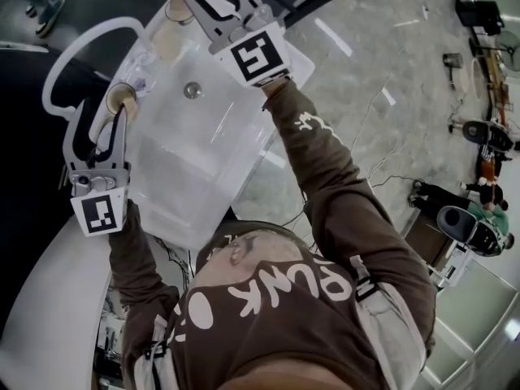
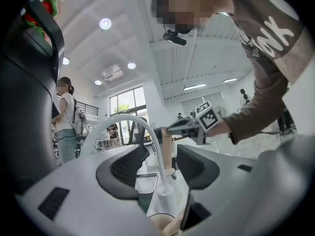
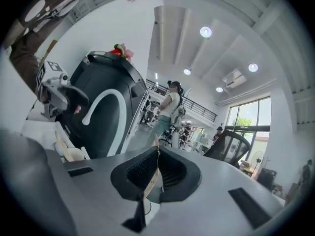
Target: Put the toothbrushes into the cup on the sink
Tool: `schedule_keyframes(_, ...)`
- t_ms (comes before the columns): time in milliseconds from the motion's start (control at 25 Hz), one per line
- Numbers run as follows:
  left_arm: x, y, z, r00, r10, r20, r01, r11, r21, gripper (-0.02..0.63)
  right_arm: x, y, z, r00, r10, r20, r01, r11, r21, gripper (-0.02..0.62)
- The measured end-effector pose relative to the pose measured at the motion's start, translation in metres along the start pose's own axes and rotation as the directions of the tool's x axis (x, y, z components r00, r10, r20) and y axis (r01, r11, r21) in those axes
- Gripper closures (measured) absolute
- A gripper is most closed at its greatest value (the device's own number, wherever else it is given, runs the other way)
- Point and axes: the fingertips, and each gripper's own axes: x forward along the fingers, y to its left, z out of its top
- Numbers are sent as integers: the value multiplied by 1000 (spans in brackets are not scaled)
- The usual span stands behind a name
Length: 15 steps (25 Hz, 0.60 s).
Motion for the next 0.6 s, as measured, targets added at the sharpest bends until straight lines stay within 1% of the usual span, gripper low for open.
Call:
schedule_keyframes(120, -3, -2, 5, 1000, -6, 0, 6, 1000, 10, 383, 23, 3, -29, 999, 17, -41, -17, 1000, 4, 584)
schedule_keyframes(360, -1, 0, 1, 1000, -16, -23, 16, 1000, 5, 383, 48, 9, -90, 990, 34, -137, -21, 995, 96, 584)
schedule_keyframes(520, 3, 1, -5, 999, -21, -30, 21, 1000, -1, 383, 52, 2, -105, 992, 7, -122, 11, 989, 146, 581)
schedule_keyframes(600, 3, 1, -5, 999, -20, -29, 20, 1000, -1, 383, 51, -1, -98, 995, 5, -98, 10, 989, 148, 549)
